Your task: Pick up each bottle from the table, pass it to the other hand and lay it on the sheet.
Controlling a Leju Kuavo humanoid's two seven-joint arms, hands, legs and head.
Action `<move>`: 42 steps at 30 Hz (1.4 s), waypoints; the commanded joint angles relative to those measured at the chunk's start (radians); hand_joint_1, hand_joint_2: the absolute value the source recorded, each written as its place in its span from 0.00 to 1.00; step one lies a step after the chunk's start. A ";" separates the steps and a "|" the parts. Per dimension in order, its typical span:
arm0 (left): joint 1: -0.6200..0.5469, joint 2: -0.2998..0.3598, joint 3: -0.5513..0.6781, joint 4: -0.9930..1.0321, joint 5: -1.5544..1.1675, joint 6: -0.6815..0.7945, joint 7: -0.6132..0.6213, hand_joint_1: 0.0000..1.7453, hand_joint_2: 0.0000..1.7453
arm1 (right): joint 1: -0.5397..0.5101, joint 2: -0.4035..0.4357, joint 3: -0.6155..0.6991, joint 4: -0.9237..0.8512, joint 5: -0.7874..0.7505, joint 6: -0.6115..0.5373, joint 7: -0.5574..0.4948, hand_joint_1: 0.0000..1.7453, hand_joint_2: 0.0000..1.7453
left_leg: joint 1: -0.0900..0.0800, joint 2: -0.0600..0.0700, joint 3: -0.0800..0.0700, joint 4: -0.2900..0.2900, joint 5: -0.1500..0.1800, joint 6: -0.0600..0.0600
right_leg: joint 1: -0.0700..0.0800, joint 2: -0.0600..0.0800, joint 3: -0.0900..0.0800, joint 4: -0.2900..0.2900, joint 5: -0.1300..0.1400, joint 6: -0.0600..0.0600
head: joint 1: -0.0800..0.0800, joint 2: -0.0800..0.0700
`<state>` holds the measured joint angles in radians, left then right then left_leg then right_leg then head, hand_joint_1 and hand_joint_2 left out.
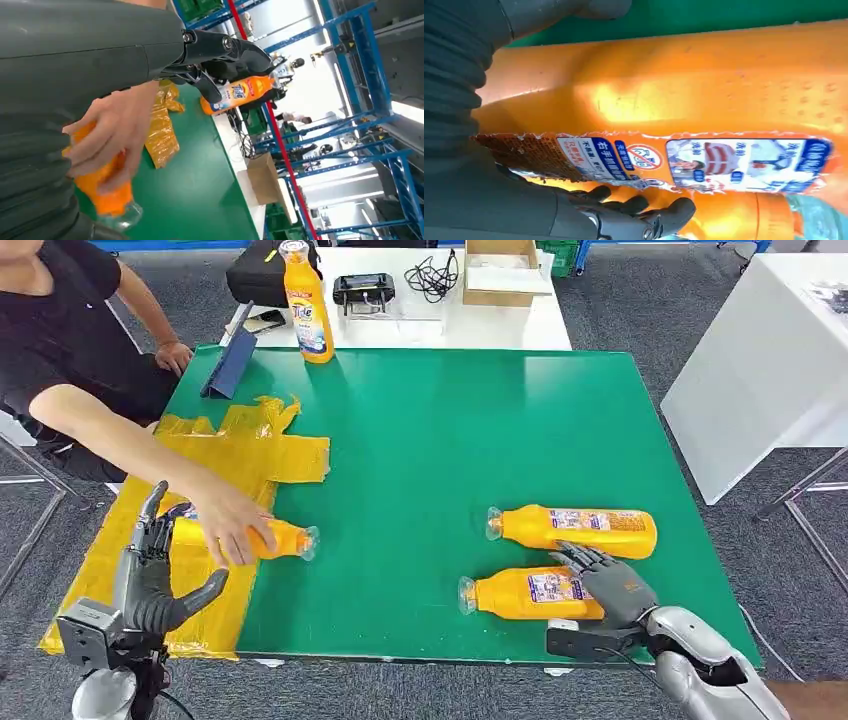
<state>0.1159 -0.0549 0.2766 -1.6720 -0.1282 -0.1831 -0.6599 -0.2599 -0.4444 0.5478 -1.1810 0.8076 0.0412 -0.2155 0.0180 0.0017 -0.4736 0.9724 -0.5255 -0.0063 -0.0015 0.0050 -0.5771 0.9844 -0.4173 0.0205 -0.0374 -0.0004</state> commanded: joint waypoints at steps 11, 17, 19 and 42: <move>-0.044 0.005 -0.018 0.060 0.017 -0.020 0.001 0.00 1.00 | -0.148 -0.141 0.146 0.140 -0.098 0.279 0.003 0.66 1.00 | 0.000 -0.001 0.004 -0.001 0.000 0.002 | 0.000 -0.002 0.005 -0.002 0.000 0.001 | 0.000 0.000; -0.129 0.031 -0.065 0.149 0.042 -0.004 -0.003 0.00 1.00 | -0.055 -0.458 0.171 -0.185 -0.420 0.382 0.065 1.00 1.00 | -0.004 -0.014 0.004 0.001 0.002 0.002 | -0.002 -0.014 0.006 -0.001 -0.002 0.002 | 0.000 0.000; -0.134 0.028 -0.076 0.150 0.041 0.003 -0.002 0.00 1.00 | -0.008 -0.448 0.161 -0.193 -0.422 0.343 0.080 1.00 1.00 | -0.005 -0.021 0.004 0.000 0.002 0.003 | -0.001 -0.021 0.009 -0.003 -0.002 0.002 | 0.000 0.000; -0.101 0.003 -0.096 0.127 0.155 -0.104 0.042 0.00 1.00 | 0.060 0.254 -0.145 0.097 -0.395 -0.011 -0.168 1.00 1.00 | 0.001 0.003 0.012 -0.007 -0.001 0.005 | 0.003 0.002 0.012 -0.012 0.004 -0.001 | 0.000 0.000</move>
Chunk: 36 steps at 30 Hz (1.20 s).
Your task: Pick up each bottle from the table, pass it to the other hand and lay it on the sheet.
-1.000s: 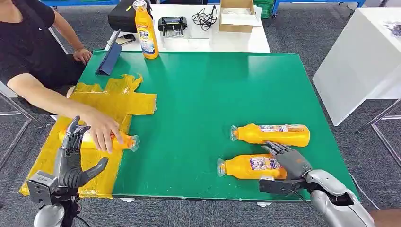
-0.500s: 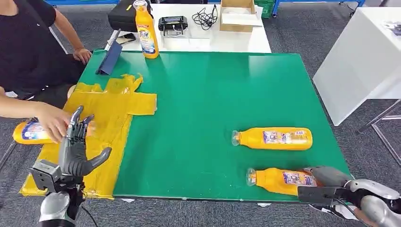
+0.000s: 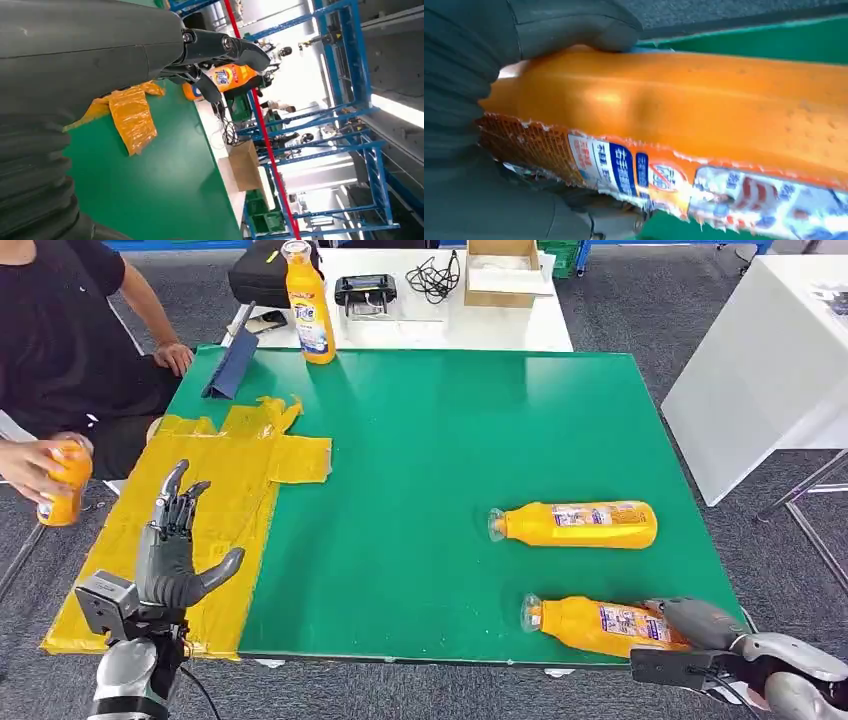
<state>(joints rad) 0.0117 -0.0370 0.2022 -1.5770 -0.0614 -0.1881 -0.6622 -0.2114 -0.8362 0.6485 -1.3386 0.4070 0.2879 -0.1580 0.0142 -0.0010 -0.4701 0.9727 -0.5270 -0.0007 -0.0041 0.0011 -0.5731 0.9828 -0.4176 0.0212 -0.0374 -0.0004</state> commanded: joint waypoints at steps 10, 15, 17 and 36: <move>-0.084 -0.045 -0.184 0.065 0.067 -0.109 0.093 0.00 1.00 | -0.230 0.976 -0.355 0.297 -0.201 -0.185 -0.256 1.00 1.00 | 0.007 0.012 -0.001 0.000 0.003 -0.005 | 0.005 0.012 -0.006 0.003 0.002 -0.001 | 0.002 0.000; -0.089 -0.046 -0.187 0.090 0.118 -0.137 0.112 0.00 1.00 | -0.254 1.053 -0.301 0.340 -0.192 -0.178 -0.273 1.00 1.00 | 0.006 0.011 0.001 -0.002 0.003 -0.005 | 0.005 0.011 -0.004 0.004 0.001 -0.001 | 0.002 0.000; -0.084 -0.048 -0.190 0.089 0.132 -0.149 0.111 0.00 1.00 | -0.247 1.074 -0.265 0.335 -0.159 -0.203 -0.286 1.00 1.00 | 0.007 0.012 0.002 -0.002 0.002 -0.005 | 0.005 0.012 -0.003 0.004 0.001 -0.001 | 0.002 0.000; -0.082 -0.066 -0.310 0.045 0.212 -0.205 0.128 0.00 1.00 | -0.287 1.181 -0.033 0.560 -0.091 -0.210 -0.277 1.00 1.00 | 0.006 0.008 -0.001 -0.002 0.002 -0.005 | 0.004 0.009 -0.004 0.004 0.000 -0.001 | 0.002 0.000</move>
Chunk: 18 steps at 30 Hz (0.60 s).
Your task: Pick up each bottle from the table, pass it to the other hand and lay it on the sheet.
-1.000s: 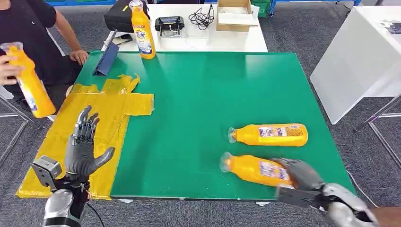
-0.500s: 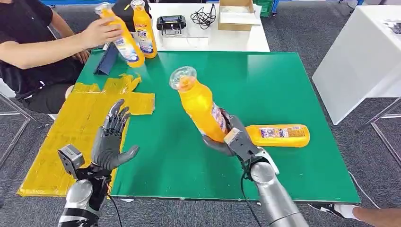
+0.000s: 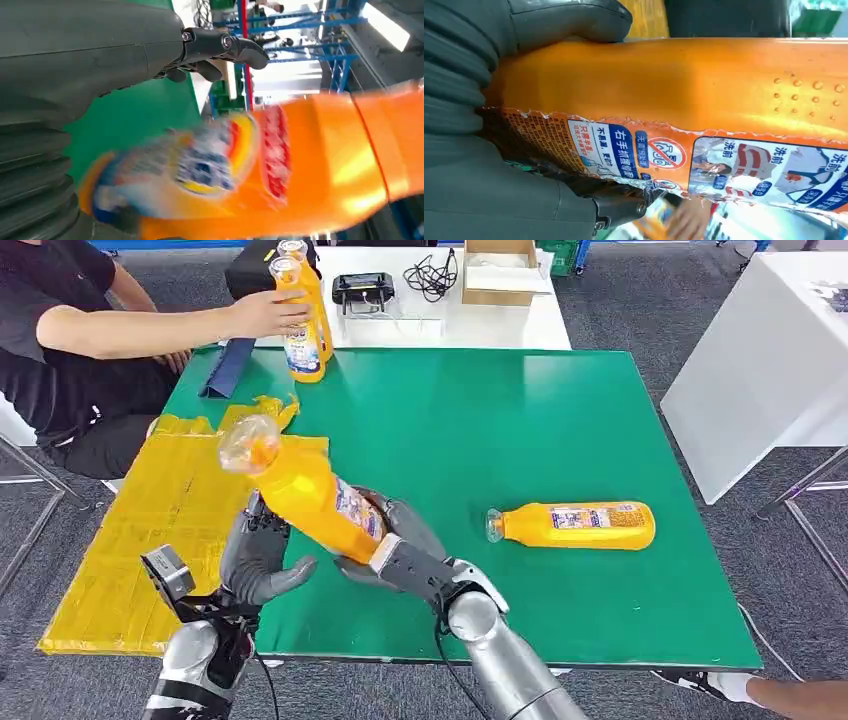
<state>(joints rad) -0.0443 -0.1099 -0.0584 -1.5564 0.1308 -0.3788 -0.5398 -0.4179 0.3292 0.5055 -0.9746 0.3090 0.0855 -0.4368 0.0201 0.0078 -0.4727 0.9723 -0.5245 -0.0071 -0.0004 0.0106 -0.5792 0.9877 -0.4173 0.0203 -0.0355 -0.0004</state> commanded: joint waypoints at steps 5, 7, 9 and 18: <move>-0.028 0.007 -0.066 0.015 0.008 -0.003 -0.001 0.00 1.00 | -0.082 0.020 0.177 0.253 -0.002 -0.038 0.001 1.00 1.00 | 0.000 -0.001 0.001 -0.001 0.000 0.001 | 0.000 -0.001 0.002 -0.001 0.000 0.000 | 0.000 0.000; -0.030 0.007 -0.066 0.015 0.008 -0.003 -0.001 0.00 1.00 | -0.084 0.020 0.177 0.253 -0.002 -0.038 0.001 1.00 1.00 | 0.000 -0.002 0.001 -0.001 0.000 0.001 | 0.000 -0.002 0.002 -0.001 0.000 0.000 | 0.000 0.000; -0.030 0.007 -0.066 0.015 0.008 -0.003 -0.001 0.00 1.00 | -0.086 0.020 0.176 0.253 -0.002 -0.038 0.001 1.00 1.00 | 0.000 -0.002 0.001 -0.001 0.000 0.001 | 0.000 -0.002 0.002 -0.001 0.000 0.000 | 0.000 0.000; -0.030 0.007 -0.066 0.015 0.008 -0.003 -0.001 0.00 1.00 | -0.086 0.020 0.176 0.253 -0.002 -0.038 0.001 1.00 1.00 | 0.000 -0.002 0.002 -0.001 0.000 0.001 | 0.000 -0.002 0.002 -0.001 0.000 0.000 | 0.000 0.000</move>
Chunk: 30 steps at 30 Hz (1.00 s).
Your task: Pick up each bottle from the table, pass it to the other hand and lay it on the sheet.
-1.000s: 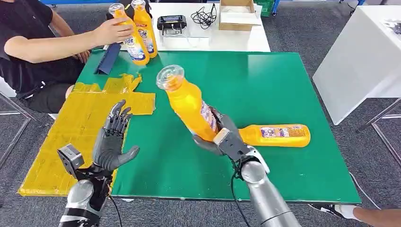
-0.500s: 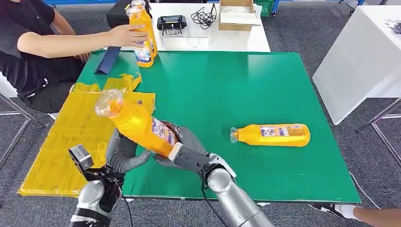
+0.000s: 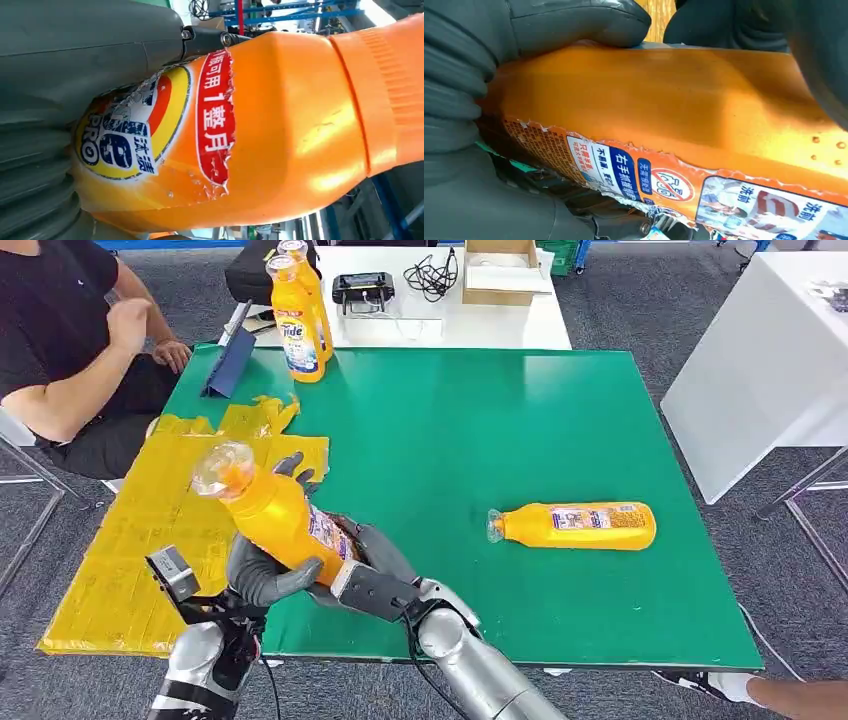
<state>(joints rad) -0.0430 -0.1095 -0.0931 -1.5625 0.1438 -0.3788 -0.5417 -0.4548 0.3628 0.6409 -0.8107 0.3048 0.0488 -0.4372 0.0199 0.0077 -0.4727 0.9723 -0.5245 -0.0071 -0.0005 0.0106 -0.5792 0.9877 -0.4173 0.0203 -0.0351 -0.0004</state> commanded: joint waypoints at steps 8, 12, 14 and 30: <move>-0.037 0.008 -0.033 0.031 -0.001 -0.003 0.003 0.00 1.00 | -0.044 -0.014 0.075 0.114 0.003 0.001 0.008 1.00 1.00 | 0.000 -0.002 0.001 -0.001 0.000 0.001 | 0.000 -0.002 0.001 -0.001 0.000 0.000 | 0.000 0.000; -0.049 0.009 -0.038 0.040 -0.052 0.040 -0.008 0.00 1.00 | -0.035 -0.014 0.160 0.161 -0.013 -0.013 0.015 1.00 1.00 | 0.000 -0.002 0.002 -0.001 0.000 0.001 | 0.000 -0.002 0.002 -0.001 0.000 0.000 | 0.000 0.000; -0.051 0.010 -0.036 0.052 -0.054 0.040 -0.008 1.00 1.00 | -0.033 -0.014 0.177 0.170 -0.016 -0.015 0.015 1.00 1.00 | 0.001 -0.003 0.004 -0.003 0.000 0.001 | 0.001 -0.003 0.005 -0.003 0.000 0.000 | 0.000 0.000; 0.020 0.022 0.005 0.010 -0.093 0.020 -0.059 1.00 1.00 | -0.087 -0.077 0.029 0.034 -0.016 -0.007 0.016 1.00 1.00 | 0.000 -0.002 0.000 -0.001 0.000 0.001 | 0.000 -0.002 0.001 -0.001 0.000 0.000 | 0.000 0.000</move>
<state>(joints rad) -0.0209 -0.1049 -0.0866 -1.5511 0.0679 -0.3460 -0.5951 -0.4988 0.3365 0.7137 -0.7603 0.2842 0.0359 -0.4307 0.0199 0.0078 -0.4727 0.9723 -0.5246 -0.0071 -0.0006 0.0107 -0.5795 0.9877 -0.4173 0.0203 -0.0355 -0.0004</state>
